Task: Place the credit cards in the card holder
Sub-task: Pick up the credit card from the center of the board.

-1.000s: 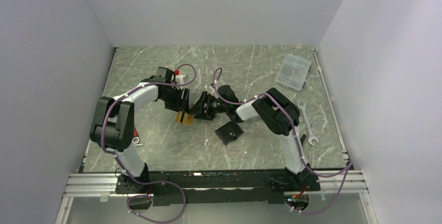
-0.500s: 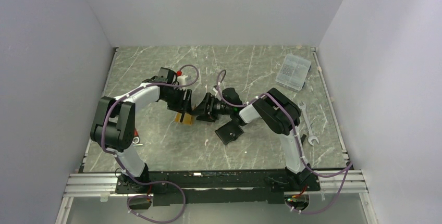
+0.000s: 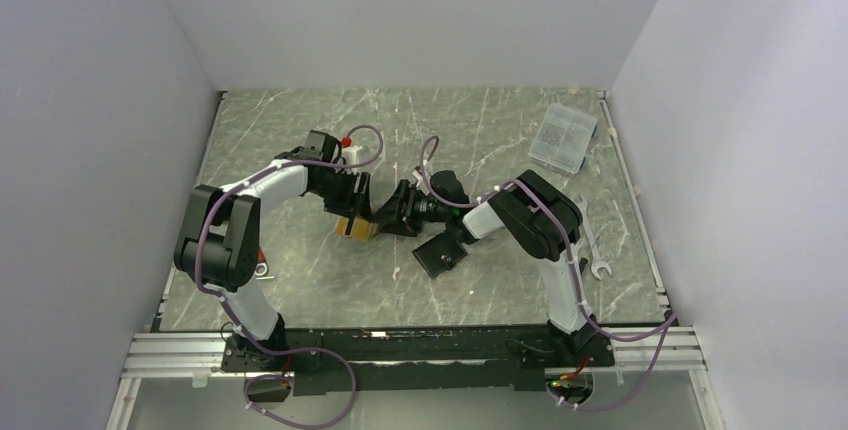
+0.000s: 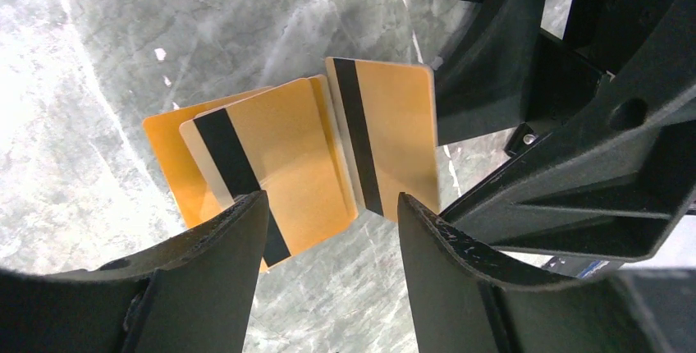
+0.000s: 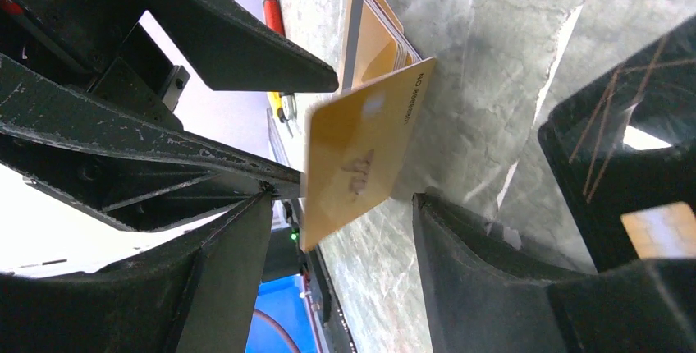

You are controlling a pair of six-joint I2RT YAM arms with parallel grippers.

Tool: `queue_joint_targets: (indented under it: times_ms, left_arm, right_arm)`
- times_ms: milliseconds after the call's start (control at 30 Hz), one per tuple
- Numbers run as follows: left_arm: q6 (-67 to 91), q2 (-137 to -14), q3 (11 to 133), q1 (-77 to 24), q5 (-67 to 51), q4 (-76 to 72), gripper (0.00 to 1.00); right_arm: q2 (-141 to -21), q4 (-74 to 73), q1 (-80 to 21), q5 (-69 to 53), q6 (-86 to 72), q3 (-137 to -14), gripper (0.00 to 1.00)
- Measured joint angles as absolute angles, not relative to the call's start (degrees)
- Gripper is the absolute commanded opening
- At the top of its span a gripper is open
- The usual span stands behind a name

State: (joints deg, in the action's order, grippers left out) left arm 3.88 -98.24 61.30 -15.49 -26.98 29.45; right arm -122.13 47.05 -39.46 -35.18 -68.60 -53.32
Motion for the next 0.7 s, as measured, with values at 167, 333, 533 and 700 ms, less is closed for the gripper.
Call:
queue_joint_targets:
  times_ms: [167, 333, 533, 700]
  left_arm:
    - [4.03, -98.24, 61.3, -15.7, -27.68, 29.39, 0.65]
    - [4.08, -98.24, 61.3, -15.7, -27.7, 29.41, 0.64]
    - [4.01, -98.41, 61.3, -15.68, -27.68, 29.61, 0.64]
    - [4.08, -98.41, 61.34, -14.96, -31.07, 30.74, 0.64]
  right_arm:
    - [-121.6, 47.09, -39.2, -35.03, -68.62, -52.51, 0.65]
    - [-121.6, 47.13, -39.2, -35.0, -68.62, -52.51, 0.61]
    - [-121.6, 46.11, -39.13, -34.35, -68.55, -52.51, 0.36]
    - [-121.75, 43.83, -39.03, -31.83, -68.18, -52.51, 0.13]
